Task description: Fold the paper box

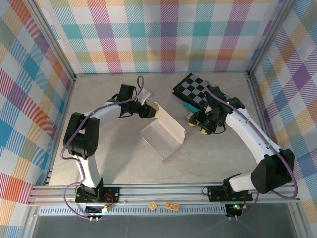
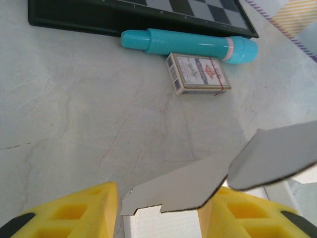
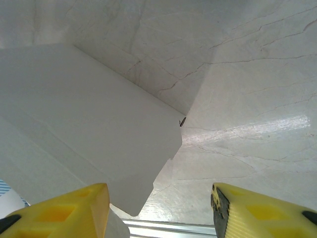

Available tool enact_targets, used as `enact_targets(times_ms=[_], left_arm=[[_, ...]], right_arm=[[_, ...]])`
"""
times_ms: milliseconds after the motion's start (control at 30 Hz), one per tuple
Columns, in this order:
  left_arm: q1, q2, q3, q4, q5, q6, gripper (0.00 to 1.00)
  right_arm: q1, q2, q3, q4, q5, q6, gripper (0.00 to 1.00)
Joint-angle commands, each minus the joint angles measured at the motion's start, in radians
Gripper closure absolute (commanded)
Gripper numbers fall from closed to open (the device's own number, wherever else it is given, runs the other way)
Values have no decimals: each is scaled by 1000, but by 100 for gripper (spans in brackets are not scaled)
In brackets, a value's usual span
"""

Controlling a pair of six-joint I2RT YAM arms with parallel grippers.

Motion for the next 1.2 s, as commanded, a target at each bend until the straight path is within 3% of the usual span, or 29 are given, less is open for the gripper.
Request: enact_targets(times_ms=[0,200,500,700,800,1000,1167], left_arm=[[-1,18,39,-8,97,44,58],[-24,16,31,-9,85,39,63],[-30,-14,10,-2,40,34,89],[-54,-72,-46,36,-29,30,98],[-70,-110,-86,70,-124,21,100],[-86,-212,-141,80,-481,-55,100],[-81,-262,-190,76,-706,-29,100]], right_arm=[[-4,9,15,-15,-18,-12,43],[-4,15,11,-10,-19,-10,43],[-4,19,-3,8,-27,1,43],[-4,14,-43,42,-42,26,44],[-5,25,-46,56,-37,31,44],[-25,87,16,69,-9,22,45],[-39,120,44,200,-9,-77,54]])
